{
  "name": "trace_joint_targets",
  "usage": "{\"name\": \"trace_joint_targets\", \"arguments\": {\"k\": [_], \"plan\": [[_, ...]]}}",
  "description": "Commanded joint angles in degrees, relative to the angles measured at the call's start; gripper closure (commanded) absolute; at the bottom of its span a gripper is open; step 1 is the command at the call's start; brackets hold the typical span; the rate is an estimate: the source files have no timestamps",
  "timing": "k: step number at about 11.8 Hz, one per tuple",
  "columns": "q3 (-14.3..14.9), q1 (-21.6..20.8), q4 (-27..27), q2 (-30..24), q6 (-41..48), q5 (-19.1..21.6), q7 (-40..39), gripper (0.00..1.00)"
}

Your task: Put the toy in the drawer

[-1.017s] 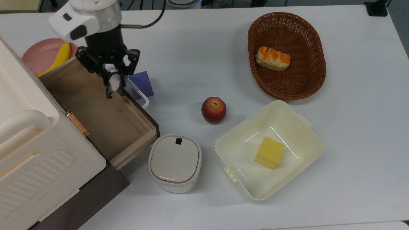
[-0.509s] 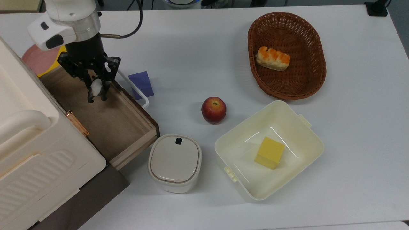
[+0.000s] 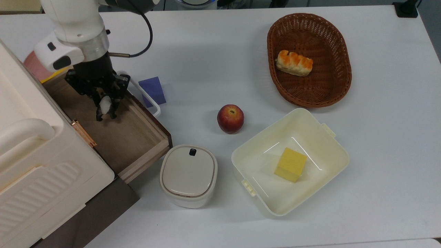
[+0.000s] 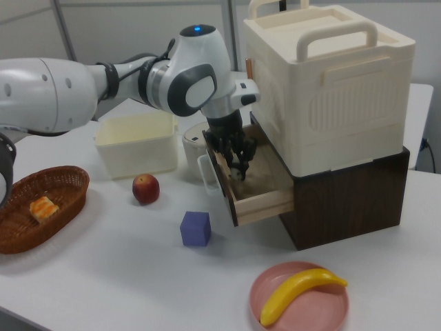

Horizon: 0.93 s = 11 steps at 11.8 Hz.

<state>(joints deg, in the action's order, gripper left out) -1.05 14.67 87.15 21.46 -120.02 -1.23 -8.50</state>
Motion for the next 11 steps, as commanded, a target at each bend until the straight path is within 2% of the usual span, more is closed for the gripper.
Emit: {"name": "trace_joint_targets", "arguments": {"k": [1,3,4,7,9,11], "plan": [[0.61,-0.43,-0.41,1.39,-0.75,-1.32,-0.38,0.85],[0.61,-0.43,-0.40,1.65,-0.66,-1.32,-0.03,0.34],[0.61,-0.51,-0.40,1.74,-0.66,-1.49,0.06,0.00],[0.09,-0.60,-0.84,1.04,-0.48,-1.58,1.11,0.00],[-0.35,-0.69,-0.93,-2.28,-0.48,-0.97,4.44,0.00],[-2.71,-0.95,-0.93,-5.45,0.04,-0.62,6.99,0.00]]}}
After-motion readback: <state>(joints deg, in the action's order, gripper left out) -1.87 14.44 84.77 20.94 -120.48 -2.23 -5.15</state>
